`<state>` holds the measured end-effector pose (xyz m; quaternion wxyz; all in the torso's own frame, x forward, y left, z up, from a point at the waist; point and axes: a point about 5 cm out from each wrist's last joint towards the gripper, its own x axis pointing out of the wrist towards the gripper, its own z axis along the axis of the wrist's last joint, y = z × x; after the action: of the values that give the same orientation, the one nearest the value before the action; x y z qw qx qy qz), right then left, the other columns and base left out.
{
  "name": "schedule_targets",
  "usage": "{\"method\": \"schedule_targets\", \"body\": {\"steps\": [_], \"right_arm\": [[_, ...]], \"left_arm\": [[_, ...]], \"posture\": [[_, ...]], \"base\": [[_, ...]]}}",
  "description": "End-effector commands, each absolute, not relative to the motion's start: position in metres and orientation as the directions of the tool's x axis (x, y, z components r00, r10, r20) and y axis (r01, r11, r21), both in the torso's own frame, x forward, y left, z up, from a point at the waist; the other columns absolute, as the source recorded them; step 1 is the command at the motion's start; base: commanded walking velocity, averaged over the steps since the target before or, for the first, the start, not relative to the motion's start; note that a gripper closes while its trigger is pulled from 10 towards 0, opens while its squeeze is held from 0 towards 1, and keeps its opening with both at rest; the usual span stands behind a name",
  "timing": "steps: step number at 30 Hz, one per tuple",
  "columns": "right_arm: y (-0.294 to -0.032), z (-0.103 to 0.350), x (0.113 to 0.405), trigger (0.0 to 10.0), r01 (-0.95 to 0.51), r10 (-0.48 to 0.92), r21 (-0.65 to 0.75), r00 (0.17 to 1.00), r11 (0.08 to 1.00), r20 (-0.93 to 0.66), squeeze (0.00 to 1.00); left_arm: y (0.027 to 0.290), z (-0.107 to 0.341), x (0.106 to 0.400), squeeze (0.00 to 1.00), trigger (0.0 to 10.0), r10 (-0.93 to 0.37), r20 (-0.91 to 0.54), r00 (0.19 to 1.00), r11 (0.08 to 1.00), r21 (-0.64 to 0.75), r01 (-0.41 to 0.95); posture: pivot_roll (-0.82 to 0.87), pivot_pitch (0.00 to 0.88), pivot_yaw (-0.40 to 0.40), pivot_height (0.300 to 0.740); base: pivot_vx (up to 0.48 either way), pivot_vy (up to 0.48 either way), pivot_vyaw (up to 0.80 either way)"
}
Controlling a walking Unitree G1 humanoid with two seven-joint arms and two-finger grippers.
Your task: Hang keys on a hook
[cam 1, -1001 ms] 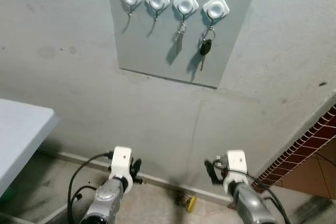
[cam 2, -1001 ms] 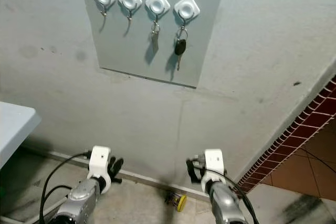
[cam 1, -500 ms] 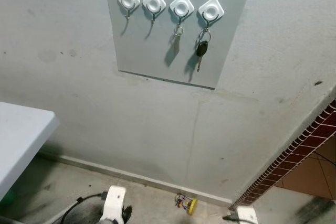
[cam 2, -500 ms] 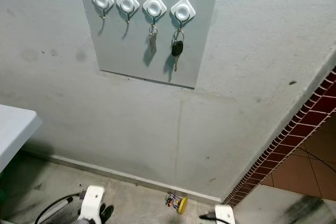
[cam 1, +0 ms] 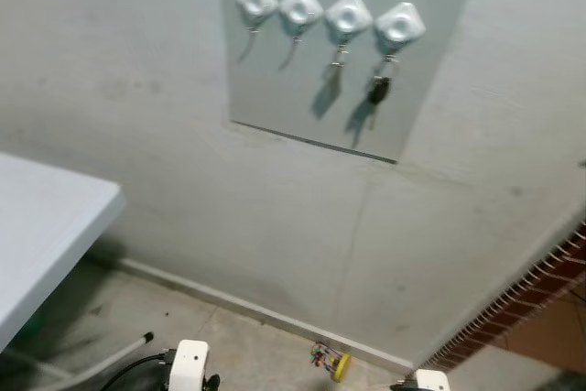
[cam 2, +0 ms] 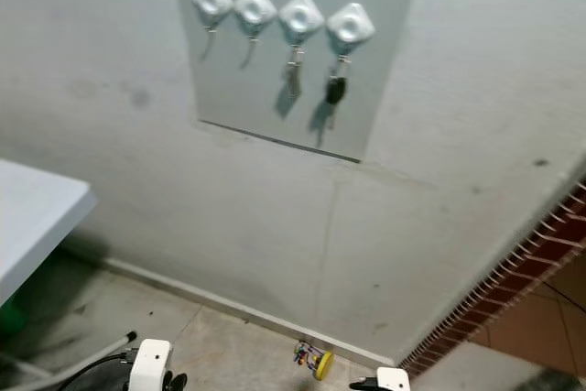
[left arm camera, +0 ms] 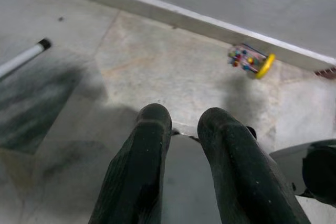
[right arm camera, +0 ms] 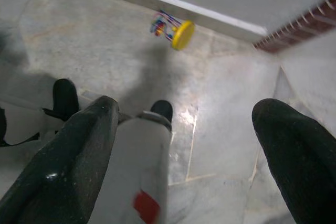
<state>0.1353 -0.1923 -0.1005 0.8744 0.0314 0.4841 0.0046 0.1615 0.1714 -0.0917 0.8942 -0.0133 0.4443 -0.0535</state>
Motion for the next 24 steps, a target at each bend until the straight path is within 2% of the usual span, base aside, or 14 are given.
{"method": "schedule_targets", "body": {"steps": [1, 24], "right_arm": [[-0.193, -0.101, 0.134, 10.0, 0.009, 0.037, 0.05, 0.523, 0.999, -0.851, 0.0], [-0.179, -0.102, 0.138, 10.0, -0.058, 0.087, 0.067, 0.511, 0.996, -0.855, 0.0]], "left_arm": [[0.169, -0.09, 0.166, 0.0, 10.0, -0.106, -0.788, 0.607, 0.994, -0.072, 0.08], [0.168, -0.093, 0.16, 0.0, 10.0, -0.123, -0.814, 0.568, 0.992, -0.088, 0.089]], "posture": [[-0.04, 0.0, -0.042, 0.74], [-0.05, 0.0, -0.038, 0.74]], "base": [[0.0, 0.0, 0.72], [0.0, 0.0, 0.72]]}}
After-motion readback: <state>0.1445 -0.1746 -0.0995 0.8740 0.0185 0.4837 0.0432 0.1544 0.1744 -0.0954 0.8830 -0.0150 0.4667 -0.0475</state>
